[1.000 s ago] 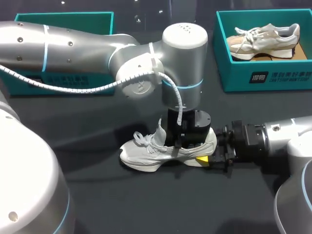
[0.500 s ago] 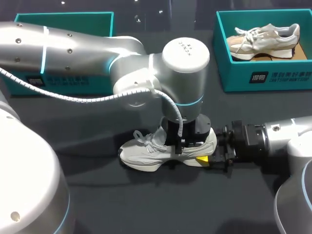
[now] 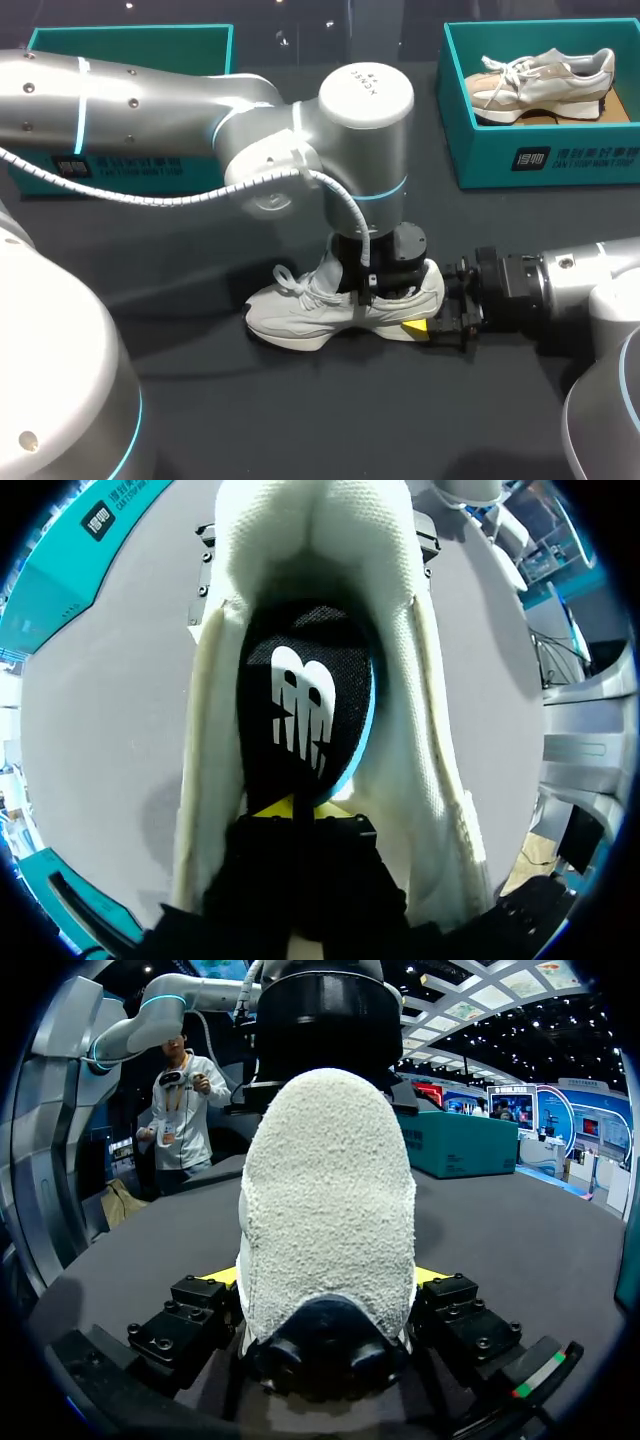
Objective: Take the shoe out of the shoebox, open the shoe tongue, remove and reinsert the insole, then place the shoe into the shoebox
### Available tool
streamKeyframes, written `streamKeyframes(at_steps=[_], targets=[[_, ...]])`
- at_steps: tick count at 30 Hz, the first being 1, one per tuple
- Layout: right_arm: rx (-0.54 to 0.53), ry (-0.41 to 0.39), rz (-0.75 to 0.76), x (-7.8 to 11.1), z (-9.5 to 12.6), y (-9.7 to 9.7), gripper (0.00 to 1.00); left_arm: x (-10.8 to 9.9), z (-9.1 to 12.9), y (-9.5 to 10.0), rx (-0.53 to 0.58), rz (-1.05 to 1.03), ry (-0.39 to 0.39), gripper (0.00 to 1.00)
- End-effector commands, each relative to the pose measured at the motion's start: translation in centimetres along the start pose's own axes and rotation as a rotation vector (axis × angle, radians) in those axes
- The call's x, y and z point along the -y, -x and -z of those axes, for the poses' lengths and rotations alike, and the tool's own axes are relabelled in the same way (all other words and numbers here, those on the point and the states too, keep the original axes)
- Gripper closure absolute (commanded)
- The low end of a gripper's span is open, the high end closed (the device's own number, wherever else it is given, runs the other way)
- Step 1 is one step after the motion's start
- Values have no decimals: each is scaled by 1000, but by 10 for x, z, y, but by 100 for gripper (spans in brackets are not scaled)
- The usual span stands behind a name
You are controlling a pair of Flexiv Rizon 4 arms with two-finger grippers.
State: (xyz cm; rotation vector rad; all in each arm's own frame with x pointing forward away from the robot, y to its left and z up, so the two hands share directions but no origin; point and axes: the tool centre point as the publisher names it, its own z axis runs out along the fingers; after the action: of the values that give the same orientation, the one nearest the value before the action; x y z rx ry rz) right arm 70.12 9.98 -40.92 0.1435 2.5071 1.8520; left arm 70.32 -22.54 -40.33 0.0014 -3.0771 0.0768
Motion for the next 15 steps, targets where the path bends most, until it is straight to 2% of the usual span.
streamKeyframes(at_steps=[1,15], targets=[[0,-3,0,0,1,-1,100,-18,-3,12,-29,15,-69,100],[0,-3,0,0,1,-1,100,-24,19,4,-105,50,-189,100]])
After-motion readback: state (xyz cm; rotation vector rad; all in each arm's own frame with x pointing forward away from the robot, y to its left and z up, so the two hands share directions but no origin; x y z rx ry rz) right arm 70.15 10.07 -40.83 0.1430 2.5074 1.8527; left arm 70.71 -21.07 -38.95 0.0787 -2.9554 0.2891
